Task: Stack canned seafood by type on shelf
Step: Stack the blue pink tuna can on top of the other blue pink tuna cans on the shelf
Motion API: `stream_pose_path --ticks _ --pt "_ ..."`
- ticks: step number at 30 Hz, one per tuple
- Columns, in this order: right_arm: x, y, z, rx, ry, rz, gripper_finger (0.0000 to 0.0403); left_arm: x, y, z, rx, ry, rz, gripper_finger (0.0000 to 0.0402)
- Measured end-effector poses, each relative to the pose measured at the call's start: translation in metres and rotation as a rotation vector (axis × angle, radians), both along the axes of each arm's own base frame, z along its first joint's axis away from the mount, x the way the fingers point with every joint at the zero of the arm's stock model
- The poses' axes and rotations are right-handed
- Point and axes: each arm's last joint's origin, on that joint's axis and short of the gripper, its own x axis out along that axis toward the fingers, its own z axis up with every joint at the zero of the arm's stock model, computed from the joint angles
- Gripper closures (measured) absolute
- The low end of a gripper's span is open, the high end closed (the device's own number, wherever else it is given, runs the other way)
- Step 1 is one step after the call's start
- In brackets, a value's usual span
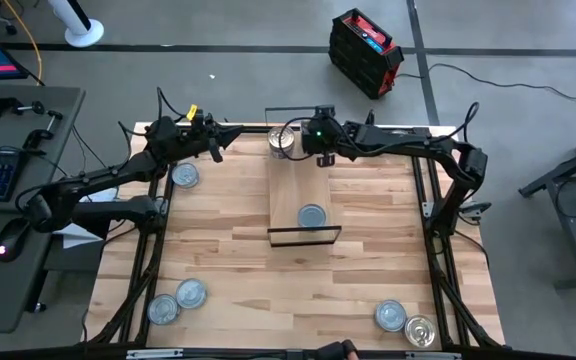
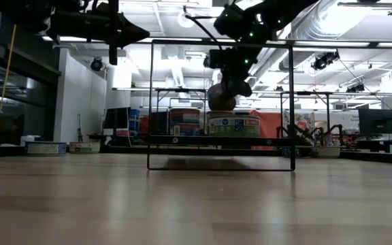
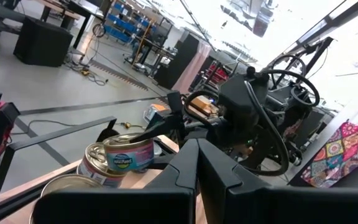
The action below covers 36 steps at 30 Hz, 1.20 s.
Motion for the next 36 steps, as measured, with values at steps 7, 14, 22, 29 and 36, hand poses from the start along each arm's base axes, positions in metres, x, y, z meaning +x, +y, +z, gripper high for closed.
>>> stream_pose_path --ticks 7,14,22,29,36 --pt "0.0009 -0.0037 0.0015 -0.037 -0.016 -0.019 0.0221 0.0 0.0 0.0 0.006 0.002 0.001 0.0401" --pt "0.0007 -0.0064 0.0043 -0.114 0.002 -0.066 0.0221 0.0001 0.0001 -0.0012 0.0 0.013 0.001 0.0401" --pt "0.0026 -0.0054 0.0045 -0.065 -0.045 -0.032 0.0221 0.0001 0.0001 -0.0013 -0.001 0.014 0.001 0.0401" --pt "0.0027 -0.0039 0.0029 -0.023 -0.046 0.006 0.0221 0.0001 0.0001 -0.0013 -0.001 0.014 0.001 0.0401" --pt "0.0024 -0.0047 0.0035 -0.024 -0.051 0.001 0.0219 0.0001 0.0001 -0.0013 -0.001 0.014 0.001 0.0401"
